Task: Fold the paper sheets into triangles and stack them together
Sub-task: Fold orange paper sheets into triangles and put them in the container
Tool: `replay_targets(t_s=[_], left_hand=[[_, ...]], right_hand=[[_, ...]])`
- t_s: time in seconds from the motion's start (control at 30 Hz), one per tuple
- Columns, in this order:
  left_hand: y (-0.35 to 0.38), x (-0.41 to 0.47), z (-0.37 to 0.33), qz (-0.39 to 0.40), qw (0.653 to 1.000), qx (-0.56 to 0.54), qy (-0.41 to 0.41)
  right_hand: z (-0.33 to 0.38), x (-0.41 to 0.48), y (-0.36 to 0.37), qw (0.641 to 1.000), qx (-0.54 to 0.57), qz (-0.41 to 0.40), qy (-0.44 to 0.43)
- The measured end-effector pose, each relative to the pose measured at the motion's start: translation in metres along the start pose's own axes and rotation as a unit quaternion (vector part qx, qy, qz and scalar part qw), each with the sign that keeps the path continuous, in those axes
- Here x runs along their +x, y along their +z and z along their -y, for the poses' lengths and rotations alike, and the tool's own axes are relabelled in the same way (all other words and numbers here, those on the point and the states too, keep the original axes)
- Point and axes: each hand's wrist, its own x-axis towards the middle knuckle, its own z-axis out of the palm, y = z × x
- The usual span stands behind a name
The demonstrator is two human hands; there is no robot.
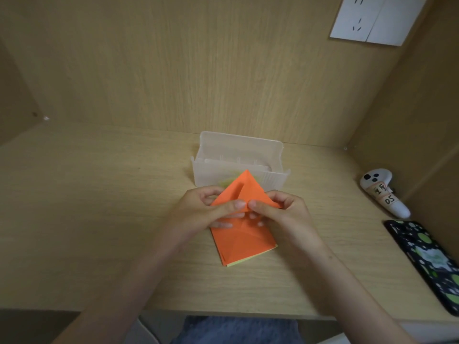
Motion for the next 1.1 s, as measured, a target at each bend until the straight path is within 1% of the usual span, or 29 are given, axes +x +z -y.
replay_targets(t_s=[0.1, 0.23, 0.4, 0.57, 1.1], left_hand=[[-0.0012, -0.0003, 0.0010, -0.013, 1.000, -0.003, 0.003], [-0.0014, -0.0007, 0.0061, -0.049, 0.997, 0.061, 0.021], [-0.0004, 0.0002, 0.0069, -0.071, 0.996, 0.020, 0.051], [0.0003, -0.0018, 0.0042, -0.080, 0.995, -0.005, 0.055], [0.0016, -0.0057, 0.0038, -0.100, 0.993, -0.017, 0.052]], right_hand=[[0.0020, -0.0008, 0.0009, 1.000, 0.010, 0.000, 0.006], [0.0036, -0.0023, 0.0019, 1.000, 0.002, 0.003, 0.005], [0.0045, -0.0024, 0.0052, 0.999, 0.035, -0.005, -0.011], [0.0093, -0.0042, 0.0061, 0.998, 0.065, -0.013, -0.013], [0.0101, -0.0079, 0.0071, 0.998, 0.059, -0.004, -0.003]])
